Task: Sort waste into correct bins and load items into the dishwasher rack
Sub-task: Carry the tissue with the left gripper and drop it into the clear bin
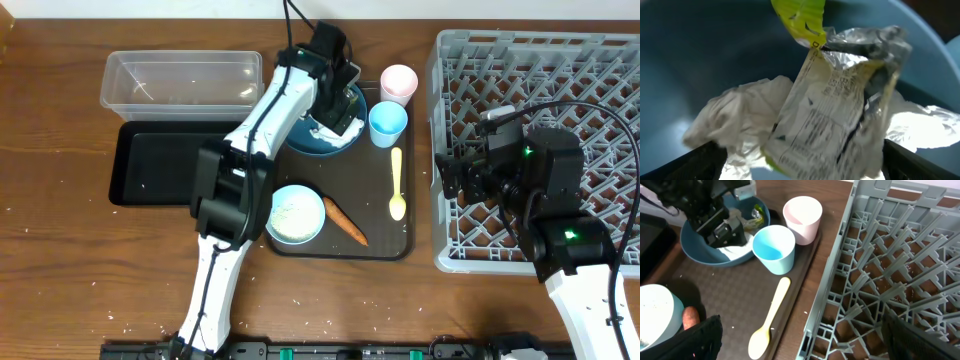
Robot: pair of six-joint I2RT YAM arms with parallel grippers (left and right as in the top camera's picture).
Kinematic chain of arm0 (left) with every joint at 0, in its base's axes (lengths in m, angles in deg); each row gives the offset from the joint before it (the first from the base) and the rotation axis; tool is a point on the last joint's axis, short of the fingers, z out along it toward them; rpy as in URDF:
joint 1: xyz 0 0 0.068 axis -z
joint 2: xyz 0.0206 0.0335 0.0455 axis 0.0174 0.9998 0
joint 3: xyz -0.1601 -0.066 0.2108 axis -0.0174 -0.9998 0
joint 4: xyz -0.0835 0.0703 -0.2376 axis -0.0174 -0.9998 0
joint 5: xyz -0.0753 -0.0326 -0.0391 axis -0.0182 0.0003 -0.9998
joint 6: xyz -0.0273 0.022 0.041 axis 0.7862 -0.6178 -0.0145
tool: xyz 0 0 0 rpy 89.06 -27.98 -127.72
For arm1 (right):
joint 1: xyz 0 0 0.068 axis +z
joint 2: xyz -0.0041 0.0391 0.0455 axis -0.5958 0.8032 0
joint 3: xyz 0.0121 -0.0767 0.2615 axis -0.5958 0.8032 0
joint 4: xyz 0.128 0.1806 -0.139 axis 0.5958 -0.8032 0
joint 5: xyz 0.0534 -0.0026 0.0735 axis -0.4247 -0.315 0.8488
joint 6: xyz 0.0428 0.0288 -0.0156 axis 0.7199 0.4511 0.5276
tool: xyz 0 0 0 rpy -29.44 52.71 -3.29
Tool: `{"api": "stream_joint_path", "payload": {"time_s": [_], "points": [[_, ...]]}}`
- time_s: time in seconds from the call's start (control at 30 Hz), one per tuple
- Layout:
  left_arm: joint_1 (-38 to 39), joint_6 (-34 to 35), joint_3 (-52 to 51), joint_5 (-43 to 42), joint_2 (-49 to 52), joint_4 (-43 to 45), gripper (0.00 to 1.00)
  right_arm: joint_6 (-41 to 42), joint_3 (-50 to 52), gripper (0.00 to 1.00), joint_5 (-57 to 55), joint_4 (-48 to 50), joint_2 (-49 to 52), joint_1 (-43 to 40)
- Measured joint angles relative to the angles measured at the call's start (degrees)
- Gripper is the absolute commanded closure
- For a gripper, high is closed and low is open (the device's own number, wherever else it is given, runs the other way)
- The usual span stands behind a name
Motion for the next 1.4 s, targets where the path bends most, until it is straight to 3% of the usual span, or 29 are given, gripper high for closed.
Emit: {"api": "stream_joint_path", "payload": {"time_s": [0.07,0.13,0.47,0.83,1.2,1.4], "points": [[0.0,0.0,0.0,0.0,0.5,0.5,0.03,0.0,0.0,0.01,0.0,0.0,0.0,0.0],[0.0,0.1,0.0,0.1,0.8,0.6,0.15,0.0,0.0,0.01,0.0,0.0,0.0,0.0],[0.0,-0.6,0.0,0.2,0.9,0.7,0.92,0.0,0.0,0.01,0.0,0.0,0.0,0.0],[-0.3,3.3,0.0,0.2,-0.9,0.2,0.94,0.0,0.0,0.01,0.0,-0.3,0.0,0.0],[-4.3,11.1,-0.4,0.2,-22.1,0.3,0.94,0.0,0.0,0.01,0.0,-0.4,0.0,0.0],[-7.5,12.6,-0.4,1.8,-27.1,0.7,0.94,0.0,0.0,0.01,0.0,-0.4,0.0,0.0]]}}
